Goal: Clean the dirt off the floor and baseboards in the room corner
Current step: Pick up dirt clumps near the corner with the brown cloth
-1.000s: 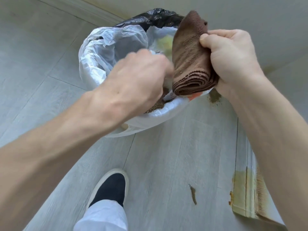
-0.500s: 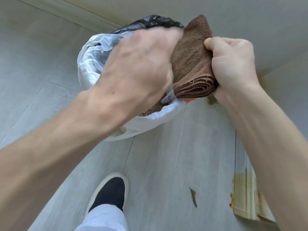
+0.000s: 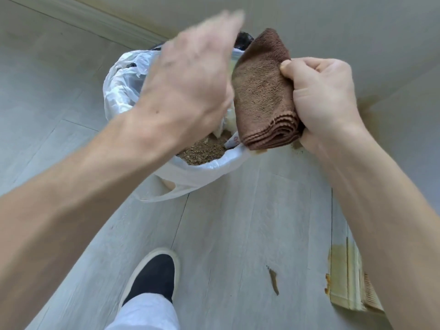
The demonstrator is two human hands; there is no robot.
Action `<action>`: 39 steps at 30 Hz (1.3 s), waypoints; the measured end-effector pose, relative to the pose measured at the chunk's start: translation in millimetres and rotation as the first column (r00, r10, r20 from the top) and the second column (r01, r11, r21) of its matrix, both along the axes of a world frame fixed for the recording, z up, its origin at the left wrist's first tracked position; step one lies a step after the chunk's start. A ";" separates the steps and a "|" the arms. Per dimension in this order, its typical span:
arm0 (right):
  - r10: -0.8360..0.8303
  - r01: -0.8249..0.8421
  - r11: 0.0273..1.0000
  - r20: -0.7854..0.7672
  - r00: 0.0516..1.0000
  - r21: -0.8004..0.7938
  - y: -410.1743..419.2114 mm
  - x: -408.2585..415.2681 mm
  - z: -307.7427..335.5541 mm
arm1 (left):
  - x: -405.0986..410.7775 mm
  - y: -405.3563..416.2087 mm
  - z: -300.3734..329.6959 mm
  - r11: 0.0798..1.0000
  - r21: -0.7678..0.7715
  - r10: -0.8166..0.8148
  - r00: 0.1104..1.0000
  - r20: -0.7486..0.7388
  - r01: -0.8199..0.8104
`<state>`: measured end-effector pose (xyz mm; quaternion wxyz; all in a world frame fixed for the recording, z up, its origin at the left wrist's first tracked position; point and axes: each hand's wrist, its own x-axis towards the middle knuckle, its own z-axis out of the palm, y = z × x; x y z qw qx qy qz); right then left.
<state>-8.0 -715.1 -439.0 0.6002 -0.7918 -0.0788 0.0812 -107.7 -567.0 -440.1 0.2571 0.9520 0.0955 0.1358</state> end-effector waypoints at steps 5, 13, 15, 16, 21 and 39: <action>-0.063 0.062 0.996 0.012 0.998 0.062 -3.6 9.0 -0.3 | -14.6 -17.2 -5.4 0.953 -0.114 -0.279 0.960 0.027 0.280; -0.132 0.151 0.950 -0.088 0.987 0.274 -4.0 17.6 -2.7 | -20.1 -16.3 -8.8 0.970 -0.107 -0.219 0.976 -0.001 0.218; -0.120 0.146 0.945 -0.104 0.987 0.293 -5.8 16.0 -1.8 | -20.4 -12.1 -1.4 0.982 -0.139 -0.099 0.975 0.197 0.128; -0.108 0.137 0.946 -0.112 0.988 0.295 -6.8 14.4 -0.6 | -20.2 -14.2 2.9 0.981 -0.144 -0.086 0.960 0.267 0.128; -0.086 0.141 0.922 -0.165 0.983 0.360 -15.1 0.2 12.3 | -7.3 -30.9 -6.4 0.972 -0.087 -0.198 0.961 0.194 0.218; -0.543 0.692 0.718 -0.683 0.489 -0.075 -279.0 -191.6 -148.0 | -38.8 -140.1 -129.7 0.803 -0.175 -0.596 0.760 -0.259 0.570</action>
